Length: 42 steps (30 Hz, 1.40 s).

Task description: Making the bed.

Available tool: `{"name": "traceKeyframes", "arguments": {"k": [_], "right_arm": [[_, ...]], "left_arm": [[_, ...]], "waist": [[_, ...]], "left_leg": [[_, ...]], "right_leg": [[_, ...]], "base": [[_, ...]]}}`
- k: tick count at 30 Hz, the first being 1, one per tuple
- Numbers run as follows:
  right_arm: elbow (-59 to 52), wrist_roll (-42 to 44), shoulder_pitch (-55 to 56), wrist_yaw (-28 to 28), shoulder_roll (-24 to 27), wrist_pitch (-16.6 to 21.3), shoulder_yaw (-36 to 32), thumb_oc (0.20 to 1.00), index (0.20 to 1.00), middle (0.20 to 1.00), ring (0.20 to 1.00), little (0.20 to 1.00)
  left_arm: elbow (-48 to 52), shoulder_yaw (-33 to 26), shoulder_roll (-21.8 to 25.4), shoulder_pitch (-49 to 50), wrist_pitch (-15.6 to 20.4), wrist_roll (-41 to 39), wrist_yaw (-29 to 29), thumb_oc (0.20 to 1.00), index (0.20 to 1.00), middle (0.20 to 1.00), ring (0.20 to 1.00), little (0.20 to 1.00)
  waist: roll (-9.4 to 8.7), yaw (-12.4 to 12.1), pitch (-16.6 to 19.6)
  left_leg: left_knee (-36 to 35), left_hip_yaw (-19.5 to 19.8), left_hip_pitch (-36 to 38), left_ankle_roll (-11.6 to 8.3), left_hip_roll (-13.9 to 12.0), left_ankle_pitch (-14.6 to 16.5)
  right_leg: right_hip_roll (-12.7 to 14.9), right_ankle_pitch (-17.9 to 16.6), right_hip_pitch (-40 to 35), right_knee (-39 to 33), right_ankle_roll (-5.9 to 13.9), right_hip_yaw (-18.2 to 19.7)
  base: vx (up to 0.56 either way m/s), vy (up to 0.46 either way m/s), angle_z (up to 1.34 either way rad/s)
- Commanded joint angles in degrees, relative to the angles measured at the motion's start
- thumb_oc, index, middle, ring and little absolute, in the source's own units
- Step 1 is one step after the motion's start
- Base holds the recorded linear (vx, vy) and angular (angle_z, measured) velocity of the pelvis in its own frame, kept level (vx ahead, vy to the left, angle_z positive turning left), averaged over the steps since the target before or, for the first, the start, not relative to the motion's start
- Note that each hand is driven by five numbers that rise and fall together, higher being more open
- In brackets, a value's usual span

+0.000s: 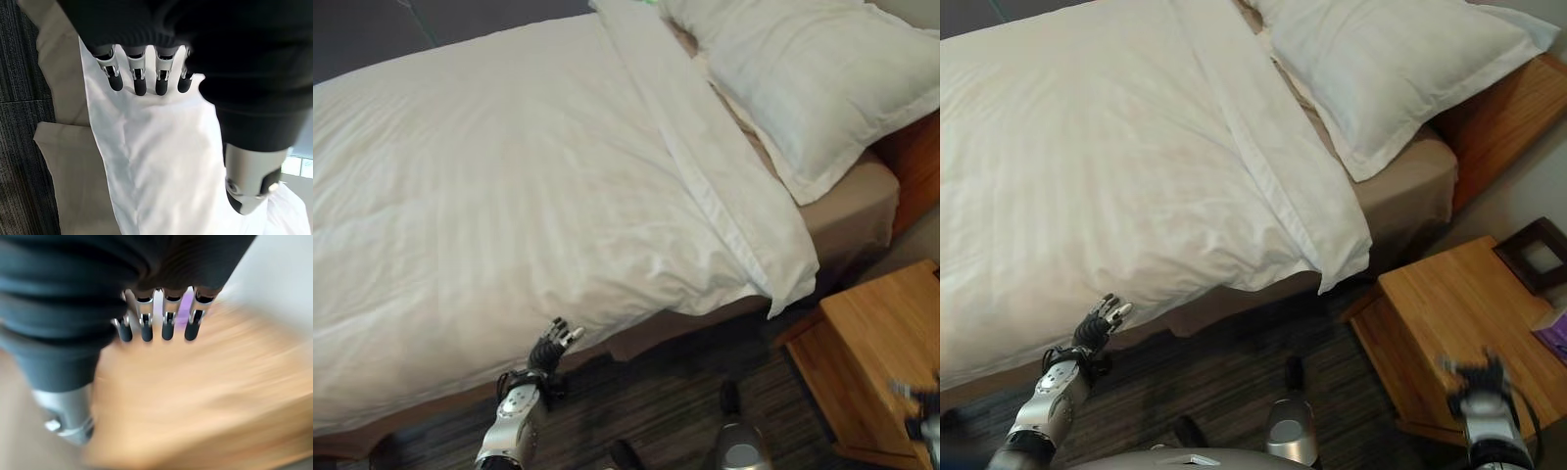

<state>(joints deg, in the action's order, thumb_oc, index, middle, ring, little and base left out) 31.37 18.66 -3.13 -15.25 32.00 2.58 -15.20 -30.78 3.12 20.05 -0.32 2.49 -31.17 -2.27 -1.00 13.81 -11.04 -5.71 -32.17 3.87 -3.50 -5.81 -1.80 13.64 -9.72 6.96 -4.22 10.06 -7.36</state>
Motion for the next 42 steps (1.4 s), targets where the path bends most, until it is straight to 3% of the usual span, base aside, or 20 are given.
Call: {"name": "traceKeyframes", "arguments": {"k": [1, 3, 6, 9, 12, 15, 18, 19, 20, 21, 24, 27, 33, 42], "right_arm": [[-5.3, 19.18, -7.78, 1.64, -2.6, 11.29, -2.16, 0.2, 0.2, 0.2, 0.2, 0.2], [-11.02, 29.91, -10.9, 5.71, -6.18, 16.36, -3.38, 0.2, 0.2, 0.2, 0.2, 0.2], [-14.97, 37.04, -14.3, 8.43, -7.78, 20.48, -2.44, 0.2, 0.2, 0.2, 0.2, 0.2], [-16.89, 39.92, -19.99, 7.89, -7.76, 23.22, -0.5, 0.2, 0.2, 0.2, 0.2, 0.2], [-14.74, 41.09, -29.42, 5.84, -5.75, 24.87, 2.12, 0.2, 0.2, 0.2, 0.2, 0.2], [-9.41, 41.33, -40.63, 3.66, -1.64, 24.65, 5.83, 0.2, 0.2, 0.2, 0.2, 0.2], [-6.82, 41.48, -44.42, 3.07, -0.35, 24.65, 6.82, 0.2, 0.2, 0.2, 0.2, 0.2], [-4.27, 41.18, -49.47, 2.72, 1.22, 23.69, 9.5, 0.2, 0.2, 0.2, 0.2, 0.2], [-4.16, 41.23, -49.61, 2.77, 1.29, 23.71, 9.58, 0.2, 0.2, 0.2, 0.2, 0.2], [-1.5, 40.79, -54.19, 2.69, 2.36, 23.28, 12.2, 0.2, 0.2, 0.2, 0.2, 0.2], [4.06, 41.02, -61.37, 3.19, 1.54, 22.42, 15.87, 0.2, 0.2, 0.2, 0.2, 0.2], [5.54, 41.73, -64.56, 4.69, -1.67, 22.08, 17.52, 0.2, 0.2, 0.2, 0.2, 0.2], [1.69, 40.47, -65.89, 6.13, -4.95, 23.46, 18.93, 0.2, 0.2, 0.2, 0.2, 0.2], [-9.11, 42.56, -65.58, 9.48, -9.98, 28.32, 18.68, 0.2, 0.2, 0.2, 0.2, 0.2]], "left_arm": [[-2.22, -2.46, -0.65, -5.98, 2.53, 0.64, -0.49, 1.0, 1.0, 1.0, 1.0, 1.0], [-4.04, -1.68, -1.94, -5.42, 2.67, 1.01, 0.16, 1.0, 1.0, 1.0, 1.0, 1.0], [-6.09, -0.29, -2.61, -4.43, 3.18, 2.41, 1.49, 1.0, 1.0, 1.0, 1.0, 1.0], [-5.9, 1.96, -2.96, -4.11, 4.36, 2.65, 1.66, 1.0, 1.0, 1.0, 1.0, 1.0], [-4.31, 4.8, -3.02, -5.69, 5.89, 0.39, 1.96, 1.0, 1.0, 1.0, 1.0, 1.0], [-2.91, 6.95, -2.02, -8.6, 7.7, -1.73, 1.48, 1.0, 1.0, 1.0, 1.0, 1.0], [-2.82, 7.34, -1.67, -9.82, 8.25, -2.3, 1.21, 1.0, 1.0, 1.0, 1.0, 1.0], [-2.9, 7.95, -0.9, -10.82, 8.75, -3.24, 1.15, 1.0, 1.0, 1.0, 1.0, 1.0], [-2.93, 7.91, -0.96, -10.88, 8.76, -3.24, 1.16, 1.0, 1.0, 1.0, 1.0, 1.0], [-2.65, 7.88, -0.2, -11.07, 9.69, -4.33, 1.3, 1.0, 1.0, 1.0, 1.0, 1.0], [-1.74, 7.78, 1.14, -11.53, 10.94, -6.27, 1.34, 1.0, 1.0, 1.0, 1.0, 1.0], [-1.17, 6.72, 2.09, -12.38, 11.48, -8.15, 1.41, 1.0, 1.0, 1.0, 1.0, 1.0], [-1.56, 6.45, 1.53, -12.51, 12.05, -8.47, 1.86, 1.0, 1.0, 1.0, 1.0, 1.0], [-3.24, 5.01, 0.58, -11.97, 12.46, -9.57, 1.85, 1.0, 1.0, 1.0, 1.0, 1.0]], "waist": [[-2.62, 1.44, -1.32], [-2.17, 1.34, -0.77], [-1.76, 0.74, -0.67], [-0.56, -0.21, -1.96], [1.79, -1.37, -4.97], [3.84, -2.11, -8.89], [5.05, -2.43, -10.25], [6.98, -3.06, -11.62], [7.06, -3.01, -11.64], [9.32, -3.84, -12.8], [12.74, -5.12, -14.23], [14.55, -6.58, -15.0], [14.66, -7.4, -14.51], [12.58, -8.47, -13.27]], "left_leg": [[0.71, 2.94, 2.19, -2.3, -3.22, 4.74], [0.71, 3.15, 2.31, -2.42, -3.29, 4.79], [0.71, 3.36, 2.19, -2.68, -3.33, 4.29], [0.71, 3.77, 1.89, -2.79, -3.09, 4.12], [0.92, 3.79, 1.17, -2.98, -2.46, 4.06], [1.21, 3.31, -0.61, -3.3, -2.08, 3.31], [1.26, 2.97, -1.68, -3.6, -2.16, 2.71], [1.21, 2.7, -3.28, -4.16, -2.44, 1.74], [1.23, 2.73, -3.32, -4.17, -2.48, 1.76], [1.08, 2.68, -5.3, -4.75, -3.04, 0.73], [0.99, 1.64, -8.28, -5.66, -3.96, -0.35], [0.95, 0.56, -10.08, -6.09, -4.6, -1.36], [0.81, 0.68, -10.6, -6.61, -5.35, -1.9], [0.72, 1.28, -10.23, -6.66, -5.98, -1.64]], "right_leg": [[1.86, 3.82, 2.12, 3.8, 1.05, -1.39], [1.97, 4.18, 1.93, 3.74, 0.99, -1.5], [1.97, 4.56, 1.99, 4.21, 0.67, -1.71], [2.28, 5.06, 2.54, 5.06, 0.57, -1.37], [2.97, 5.05, 3.93, 5.51, 0.68, -0.25], [3.42, 4.11, 6.1, 5.53, 0.82, 1.27], [3.58, 3.74, 6.92, 5.24, 0.94, 1.78], [3.76, 3.12, 7.81, 4.22, 1.03, 1.76], [3.74, 3.13, 7.82, 4.22, 1.03, 1.72], [3.88, 2.46, 8.76, 2.49, 1.4, 1.46], [3.92, 1.24, 11.58, 0.39, 2.45, 1.9], [4.02, 0.43, 14.78, 0.67, 2.67, 2.47], [3.8, 0.24, 15.7, 0.88, 2.53, 2.13], [3.45, 0.23, 15.52, 1.2, 2.26, 1.49]], "base": [[0.03, -0.022, -0.21], [0.05, -0.03, -0.04], [0.02, -0.052, 0.04], [-0.03, -0.026, 0.04], [-0.1, 0.042, 0.01], [-0.14, 0.013, -0.03], [-0.1, -0.013, 0.02], [-0.06, -0.01, 0.05], [-0.14, -0.031, 0.0], [-0.09, -0.018, -0.01], [-0.1, 0.019, -0.08], [-0.04, 0.011, -0.18], [0.01, -0.024, -0.14], [0.02, -0.024, 0.04]]}}
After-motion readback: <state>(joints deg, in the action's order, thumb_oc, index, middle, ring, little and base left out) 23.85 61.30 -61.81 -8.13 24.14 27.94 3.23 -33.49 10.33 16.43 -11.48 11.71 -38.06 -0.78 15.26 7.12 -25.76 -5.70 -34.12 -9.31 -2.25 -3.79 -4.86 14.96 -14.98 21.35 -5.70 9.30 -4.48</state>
